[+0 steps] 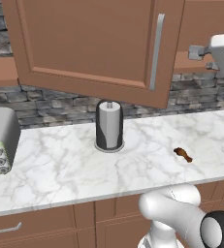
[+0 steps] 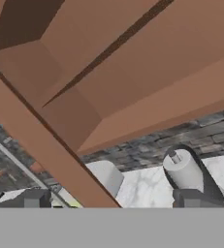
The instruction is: Retrieve the tupperware from the cabinet, then place the raw meat into the tupperware to avoid contamination.
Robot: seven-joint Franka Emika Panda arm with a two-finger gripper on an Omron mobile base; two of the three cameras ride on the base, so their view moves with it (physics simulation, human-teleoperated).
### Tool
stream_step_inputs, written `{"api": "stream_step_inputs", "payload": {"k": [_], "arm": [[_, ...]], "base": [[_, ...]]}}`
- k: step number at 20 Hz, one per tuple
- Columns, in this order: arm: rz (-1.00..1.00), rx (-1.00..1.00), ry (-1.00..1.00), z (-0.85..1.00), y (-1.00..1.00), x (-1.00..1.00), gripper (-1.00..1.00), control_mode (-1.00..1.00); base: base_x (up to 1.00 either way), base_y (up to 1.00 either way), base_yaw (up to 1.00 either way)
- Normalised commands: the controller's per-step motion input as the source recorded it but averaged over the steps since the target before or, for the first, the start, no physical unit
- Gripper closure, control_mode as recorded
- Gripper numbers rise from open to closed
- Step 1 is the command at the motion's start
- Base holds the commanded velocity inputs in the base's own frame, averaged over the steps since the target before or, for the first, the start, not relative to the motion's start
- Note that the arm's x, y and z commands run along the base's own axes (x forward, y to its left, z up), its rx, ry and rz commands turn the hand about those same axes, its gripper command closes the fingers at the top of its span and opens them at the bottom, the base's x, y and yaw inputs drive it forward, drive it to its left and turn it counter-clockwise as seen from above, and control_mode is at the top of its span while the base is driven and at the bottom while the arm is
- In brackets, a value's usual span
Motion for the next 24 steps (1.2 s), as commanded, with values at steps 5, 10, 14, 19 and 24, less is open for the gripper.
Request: {"api": "stream_step_inputs", "payload": {"k": [5, 10, 14, 19, 24], "arm": [[0.09, 0.06, 0.11, -0.02, 0.02, 0.42, -1.0, -1.0], [0.08, 0.03, 0.14, 0.0, 0.04, 0.4, -1.0, -1.0], [0.07, 0.05, 0.14, 0.0, 0.02, 0.4, -1.0, -1.0], [0.07, 0.07, 0.11, -0.07, 0.11, 0.38, -1.0, -1.0], [0.04, 0.06, 0.06, -0.1, 0.14, 0.21, -1.0, -1.0]], "base": [[0.0, 0.0, 0.0], [0.0, 0.0, 0.0], [0.0, 0.0, 0.0], [0.0, 0.0, 0.0], [0.0, 0.0, 0.0]]}}
